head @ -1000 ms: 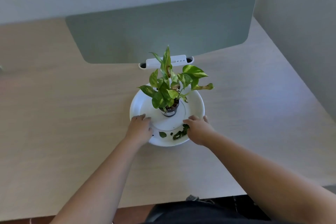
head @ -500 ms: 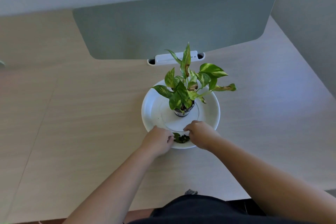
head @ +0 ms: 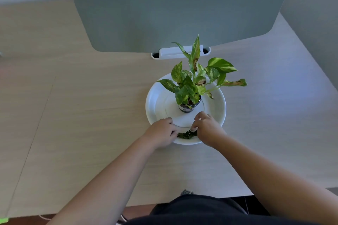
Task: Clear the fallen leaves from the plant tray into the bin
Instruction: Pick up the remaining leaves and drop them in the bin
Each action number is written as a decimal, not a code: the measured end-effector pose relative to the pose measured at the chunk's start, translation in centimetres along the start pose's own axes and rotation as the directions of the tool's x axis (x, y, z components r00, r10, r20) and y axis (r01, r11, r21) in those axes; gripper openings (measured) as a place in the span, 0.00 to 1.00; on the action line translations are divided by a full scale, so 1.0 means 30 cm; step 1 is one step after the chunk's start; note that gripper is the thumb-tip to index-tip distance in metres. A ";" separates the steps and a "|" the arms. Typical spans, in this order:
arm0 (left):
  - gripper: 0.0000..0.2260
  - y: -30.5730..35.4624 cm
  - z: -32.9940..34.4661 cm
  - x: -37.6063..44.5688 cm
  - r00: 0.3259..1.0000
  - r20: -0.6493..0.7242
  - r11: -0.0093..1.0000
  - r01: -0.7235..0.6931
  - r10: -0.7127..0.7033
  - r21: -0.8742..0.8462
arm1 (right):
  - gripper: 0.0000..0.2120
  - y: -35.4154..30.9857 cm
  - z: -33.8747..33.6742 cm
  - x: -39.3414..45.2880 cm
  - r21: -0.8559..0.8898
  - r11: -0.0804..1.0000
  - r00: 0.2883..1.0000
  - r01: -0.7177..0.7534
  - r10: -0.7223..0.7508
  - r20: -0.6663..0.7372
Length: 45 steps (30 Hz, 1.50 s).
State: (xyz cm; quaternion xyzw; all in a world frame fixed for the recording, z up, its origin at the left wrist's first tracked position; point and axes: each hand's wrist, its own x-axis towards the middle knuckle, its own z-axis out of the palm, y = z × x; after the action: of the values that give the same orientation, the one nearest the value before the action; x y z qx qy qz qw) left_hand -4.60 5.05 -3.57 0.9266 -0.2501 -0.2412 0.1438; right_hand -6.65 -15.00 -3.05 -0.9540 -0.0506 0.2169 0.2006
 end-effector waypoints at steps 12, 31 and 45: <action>0.13 0.038 -0.016 0.041 0.993 0.084 0.996 0.080 -0.077 -0.032 | 0.16 -0.030 -0.001 0.001 -0.125 0.991 0.984 0.045 -0.022 0.177; 0.07 0.077 -0.031 0.091 0.928 0.045 0.927 0.366 -0.370 0.079 | 0.08 -0.041 -0.038 0.051 -0.182 0.967 0.970 -0.176 0.202 0.137; 0.18 0.115 -0.054 0.087 0.920 0.000 0.866 0.370 -0.393 0.337 | 0.08 -0.066 -0.014 0.036 -0.272 0.945 0.976 -0.182 0.207 0.068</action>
State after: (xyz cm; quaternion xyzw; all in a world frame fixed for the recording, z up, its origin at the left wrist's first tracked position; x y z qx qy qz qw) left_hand -3.14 1.01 -1.84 0.9596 -0.1039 -0.2511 -0.0728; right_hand -5.51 -13.14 -2.33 -0.9611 0.0057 0.2722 0.0466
